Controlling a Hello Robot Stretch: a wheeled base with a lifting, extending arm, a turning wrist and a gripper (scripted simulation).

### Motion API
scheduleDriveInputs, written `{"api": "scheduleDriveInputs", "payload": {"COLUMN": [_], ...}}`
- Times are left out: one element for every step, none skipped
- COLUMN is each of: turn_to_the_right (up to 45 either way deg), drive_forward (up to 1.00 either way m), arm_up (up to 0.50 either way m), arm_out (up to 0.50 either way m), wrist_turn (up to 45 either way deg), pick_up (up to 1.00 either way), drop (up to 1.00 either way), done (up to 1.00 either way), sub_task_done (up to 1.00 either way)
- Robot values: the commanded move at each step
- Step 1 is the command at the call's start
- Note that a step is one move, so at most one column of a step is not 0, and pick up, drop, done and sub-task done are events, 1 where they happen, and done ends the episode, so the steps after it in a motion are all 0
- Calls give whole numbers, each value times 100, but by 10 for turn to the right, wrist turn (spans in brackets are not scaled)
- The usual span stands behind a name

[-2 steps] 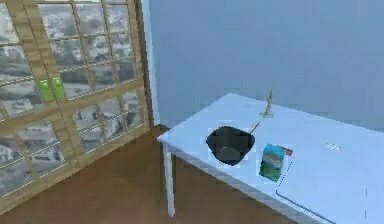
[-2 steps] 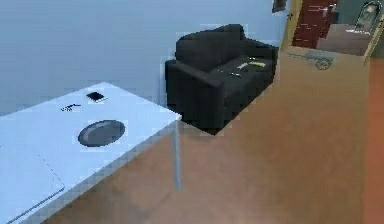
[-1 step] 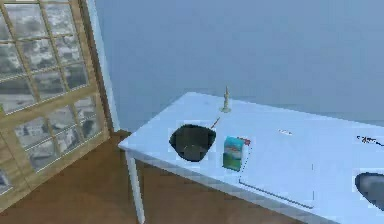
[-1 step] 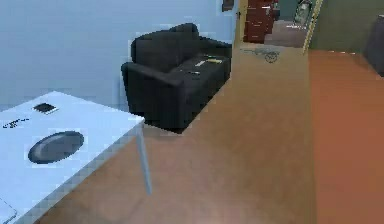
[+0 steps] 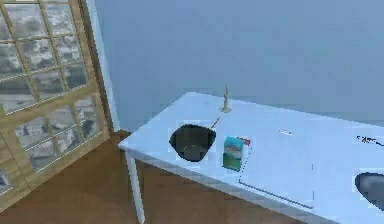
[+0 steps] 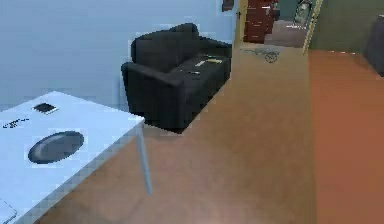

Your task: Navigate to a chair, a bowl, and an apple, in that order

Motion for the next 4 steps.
{"api": "scheduleDriveInputs", "payload": {"turn_to_the_right": [450,450,420,0], "drive_forward": [0,0,0,100], "arm_up": [0,0,0,0], "arm_out": [0,0,0,0], "wrist_turn": [0,0,0,0], "pick_up": [0,0,0,0], "drop": [0,0,0,0], "done": [0,0,0,0], "sub_task_done": [0,0,0,0]}}
